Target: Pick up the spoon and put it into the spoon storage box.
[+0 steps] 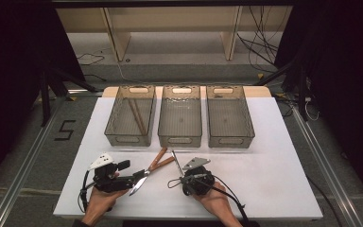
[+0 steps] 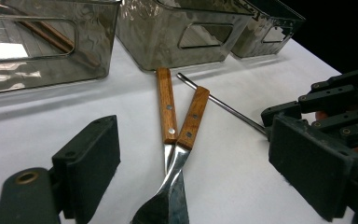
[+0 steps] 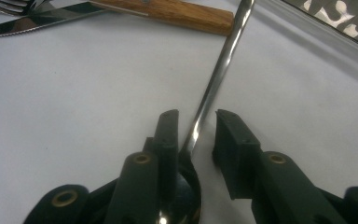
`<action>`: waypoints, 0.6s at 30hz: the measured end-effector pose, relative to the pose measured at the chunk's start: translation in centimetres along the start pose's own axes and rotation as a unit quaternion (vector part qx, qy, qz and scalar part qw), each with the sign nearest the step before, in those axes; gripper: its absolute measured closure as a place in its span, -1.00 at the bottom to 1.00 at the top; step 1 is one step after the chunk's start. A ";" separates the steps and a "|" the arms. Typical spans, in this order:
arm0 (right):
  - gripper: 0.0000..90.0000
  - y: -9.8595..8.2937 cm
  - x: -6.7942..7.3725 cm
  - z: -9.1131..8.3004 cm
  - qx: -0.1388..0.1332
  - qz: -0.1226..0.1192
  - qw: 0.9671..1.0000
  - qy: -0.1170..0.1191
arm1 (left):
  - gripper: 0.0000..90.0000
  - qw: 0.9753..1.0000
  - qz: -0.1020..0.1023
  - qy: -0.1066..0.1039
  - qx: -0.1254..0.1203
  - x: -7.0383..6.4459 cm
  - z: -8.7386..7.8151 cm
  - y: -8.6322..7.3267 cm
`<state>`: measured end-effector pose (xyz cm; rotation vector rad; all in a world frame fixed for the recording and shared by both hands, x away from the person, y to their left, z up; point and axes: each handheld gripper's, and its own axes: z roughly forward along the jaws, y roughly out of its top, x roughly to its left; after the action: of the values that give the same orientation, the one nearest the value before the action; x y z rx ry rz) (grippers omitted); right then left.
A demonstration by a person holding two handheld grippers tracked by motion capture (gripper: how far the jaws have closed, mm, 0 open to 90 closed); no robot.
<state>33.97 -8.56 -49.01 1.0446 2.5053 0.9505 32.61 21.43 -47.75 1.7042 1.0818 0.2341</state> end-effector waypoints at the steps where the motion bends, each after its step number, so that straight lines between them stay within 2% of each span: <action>1: 0.60 0.0 0.1 0.0 0.001 -0.003 1.000 -0.001 | -0.64 1.000 0.001 0.000 0.000 0.0 0.0 0.0; 5: 0.79 0.2 0.1 0.0 0.006 -0.010 1.000 -0.002 | -0.64 1.000 -0.001 -0.001 0.000 0.0 0.1 0.0; 9: 0.82 0.2 -0.1 -0.1 0.010 -0.011 1.000 -0.002 | -0.64 1.000 0.000 -0.003 0.000 0.0 0.0 0.0; 18: 0.90 0.0 -1.6 -0.6 0.021 0.013 1.000 -0.004 | -0.64 1.000 -0.003 -0.003 0.002 -0.1 0.1 0.0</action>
<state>34.81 -9.95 -48.52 1.0950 2.5211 0.9012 32.61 21.28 -47.80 1.7043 1.0828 0.2237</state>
